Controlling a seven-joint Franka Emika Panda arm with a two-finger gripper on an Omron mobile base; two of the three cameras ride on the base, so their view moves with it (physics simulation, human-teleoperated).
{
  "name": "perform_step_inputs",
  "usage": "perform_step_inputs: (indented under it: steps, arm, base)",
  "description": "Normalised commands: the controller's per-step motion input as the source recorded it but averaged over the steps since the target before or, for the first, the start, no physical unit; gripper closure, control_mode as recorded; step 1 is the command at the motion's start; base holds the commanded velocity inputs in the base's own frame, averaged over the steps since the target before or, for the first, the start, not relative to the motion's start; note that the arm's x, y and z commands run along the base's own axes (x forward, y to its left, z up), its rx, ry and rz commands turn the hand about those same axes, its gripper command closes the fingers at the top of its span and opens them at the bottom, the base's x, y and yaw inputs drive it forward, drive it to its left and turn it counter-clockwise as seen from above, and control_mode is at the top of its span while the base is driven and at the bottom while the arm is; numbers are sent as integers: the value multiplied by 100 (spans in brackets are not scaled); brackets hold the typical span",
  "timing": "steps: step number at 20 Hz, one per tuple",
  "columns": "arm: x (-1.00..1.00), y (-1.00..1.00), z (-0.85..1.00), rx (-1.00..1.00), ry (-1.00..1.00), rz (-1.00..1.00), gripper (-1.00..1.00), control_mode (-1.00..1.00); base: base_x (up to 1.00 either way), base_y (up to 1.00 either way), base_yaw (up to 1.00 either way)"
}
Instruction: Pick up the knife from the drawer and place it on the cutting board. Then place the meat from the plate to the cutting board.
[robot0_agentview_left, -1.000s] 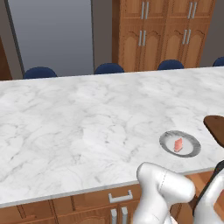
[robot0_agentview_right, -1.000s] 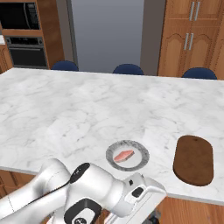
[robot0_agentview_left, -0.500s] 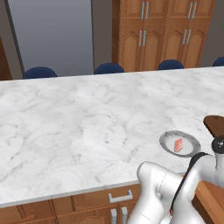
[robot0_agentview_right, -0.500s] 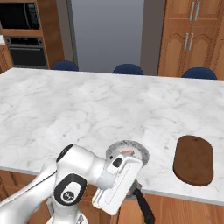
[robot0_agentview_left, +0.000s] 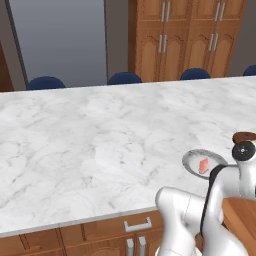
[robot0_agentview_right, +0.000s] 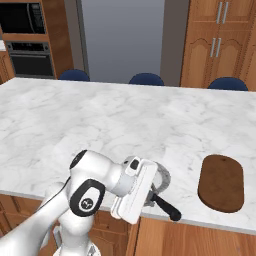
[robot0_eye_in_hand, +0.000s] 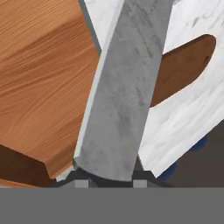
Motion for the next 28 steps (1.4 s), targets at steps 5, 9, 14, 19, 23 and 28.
perform_step_inputs:
  steps: [5, 9, 14, 19, 23, 28]
  arm:
    - [18, 0, -6, 0, 3, 3, 100, -100]
    - [29, 1, -1, 0, 3, 0, 100, -100]
    - [32, -13, 0, 4, 2, 7, 100, -100]
    - [36, -42, 0, 8, 0, 10, 100, -100]
    - [29, -47, -1, 9, 0, 11, 100, -100]
    - [30, -50, -2, 7, 4, 8, 100, -100]
  base:
    - [0, 0, 0]
    - [0, 0, 0]
    - [0, 0, 0]
    - [0, 0, 0]
    - [0, 0, 0]
    - [0, 0, 0]
